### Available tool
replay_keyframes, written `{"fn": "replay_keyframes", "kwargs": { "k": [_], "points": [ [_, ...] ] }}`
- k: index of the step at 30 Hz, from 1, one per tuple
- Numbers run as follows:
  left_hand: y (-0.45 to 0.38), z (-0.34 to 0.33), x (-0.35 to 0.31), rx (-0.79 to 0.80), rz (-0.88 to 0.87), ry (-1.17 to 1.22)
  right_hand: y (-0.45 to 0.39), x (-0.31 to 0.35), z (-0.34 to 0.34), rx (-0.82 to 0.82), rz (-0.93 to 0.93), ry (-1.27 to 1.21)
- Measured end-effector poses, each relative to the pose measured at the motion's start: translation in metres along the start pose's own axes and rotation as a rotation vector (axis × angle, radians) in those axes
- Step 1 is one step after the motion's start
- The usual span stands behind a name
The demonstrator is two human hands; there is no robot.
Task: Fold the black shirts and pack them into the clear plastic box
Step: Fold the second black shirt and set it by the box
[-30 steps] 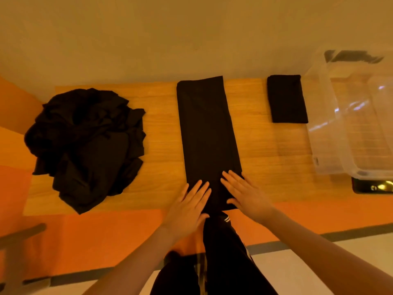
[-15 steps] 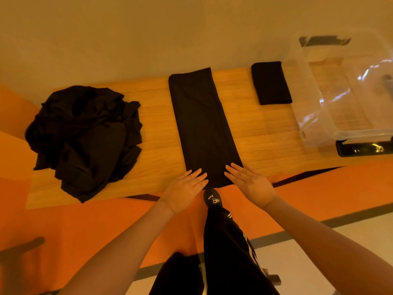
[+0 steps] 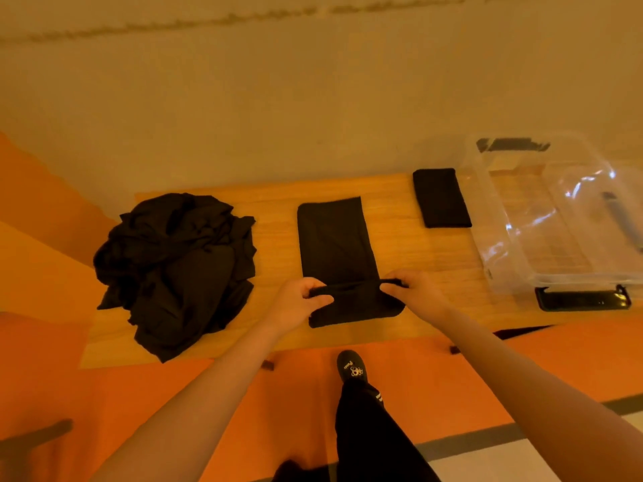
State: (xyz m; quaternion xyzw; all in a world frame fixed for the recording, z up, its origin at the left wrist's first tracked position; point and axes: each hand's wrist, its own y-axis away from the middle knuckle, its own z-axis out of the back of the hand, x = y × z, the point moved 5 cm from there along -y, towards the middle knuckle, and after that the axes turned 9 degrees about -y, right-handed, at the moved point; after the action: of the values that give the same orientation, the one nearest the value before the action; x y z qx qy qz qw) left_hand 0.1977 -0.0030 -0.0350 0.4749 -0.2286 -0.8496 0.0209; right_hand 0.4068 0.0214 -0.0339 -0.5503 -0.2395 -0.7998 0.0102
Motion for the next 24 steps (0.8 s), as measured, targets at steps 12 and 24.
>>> {"fn": "replay_keyframes", "kwargs": {
  "k": [12,24],
  "points": [
    [-0.104,0.062,-0.006,-0.172,0.187,0.084,-0.124,0.03,0.034,0.151,-0.153,-0.16],
    [-0.203,0.071,0.022,-0.467,0.35,0.102,-0.254,0.006,0.035,0.001,-0.079,0.163]
  ]
}}
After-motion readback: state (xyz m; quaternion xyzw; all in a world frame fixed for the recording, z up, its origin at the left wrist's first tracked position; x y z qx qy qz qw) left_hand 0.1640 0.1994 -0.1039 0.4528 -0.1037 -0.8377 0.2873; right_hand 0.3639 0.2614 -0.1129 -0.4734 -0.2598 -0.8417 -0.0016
